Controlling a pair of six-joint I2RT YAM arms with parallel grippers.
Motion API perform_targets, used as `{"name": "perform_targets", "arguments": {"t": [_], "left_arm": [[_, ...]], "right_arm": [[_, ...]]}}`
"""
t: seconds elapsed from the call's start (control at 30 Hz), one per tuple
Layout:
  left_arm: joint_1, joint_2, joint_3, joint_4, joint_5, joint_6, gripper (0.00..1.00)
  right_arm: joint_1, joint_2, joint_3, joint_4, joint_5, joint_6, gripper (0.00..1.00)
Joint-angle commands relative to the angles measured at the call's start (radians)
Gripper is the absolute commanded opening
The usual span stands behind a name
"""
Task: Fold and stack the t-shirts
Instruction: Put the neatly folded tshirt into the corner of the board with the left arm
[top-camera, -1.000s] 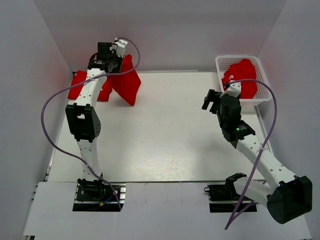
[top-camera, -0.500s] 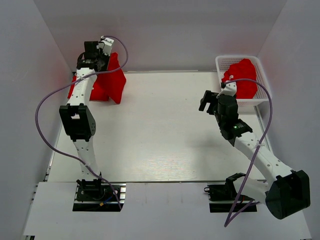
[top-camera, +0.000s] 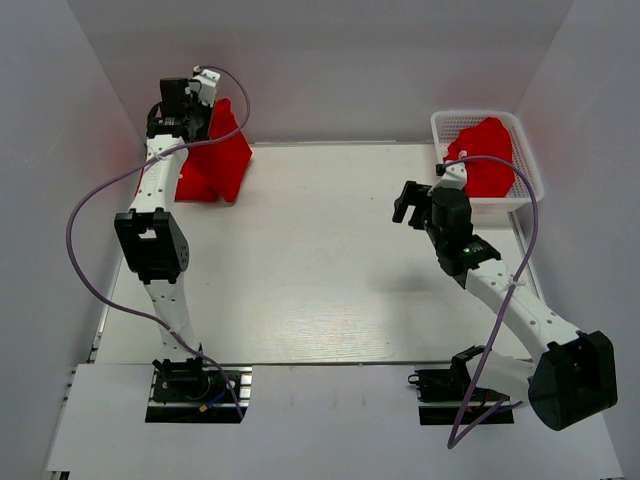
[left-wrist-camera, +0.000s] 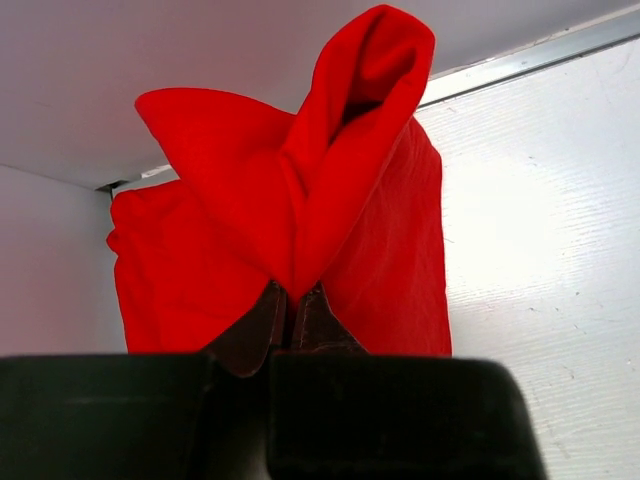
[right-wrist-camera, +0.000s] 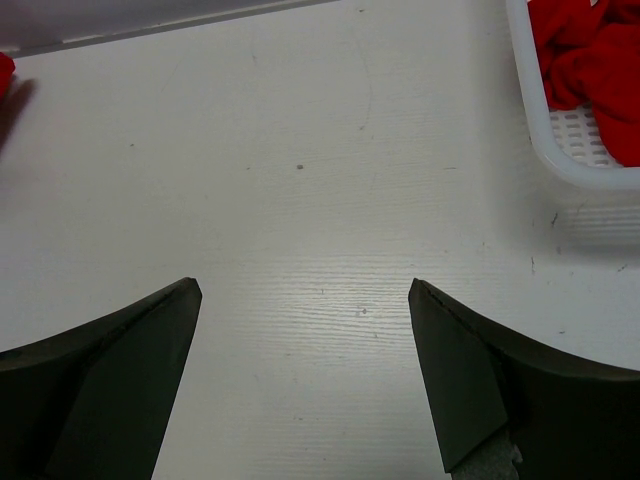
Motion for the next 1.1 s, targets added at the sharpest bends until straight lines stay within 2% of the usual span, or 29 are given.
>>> {"name": "perform_targets", "arguments": {"t": [0.0, 0.6, 1.07], "left_arm": [[0.025, -0.110, 0.050, 0.055, 0.027, 0.006, 0.00], [0.128, -0.073, 0.027, 0.142, 0.054, 0.025, 0.00], [0.192, 0.062, 0.017, 0.211, 0.056, 0.025, 0.00]], "right_arm": [[0.000, -0.003, 0.047, 0.035, -0.005, 0.016, 0.90], [0.002, 0.069, 0.088, 0.042, -0.031, 0.032, 0.90], [0.000, 0.175, 0.152, 0.031, -0.052, 0.046, 0.90]]}}
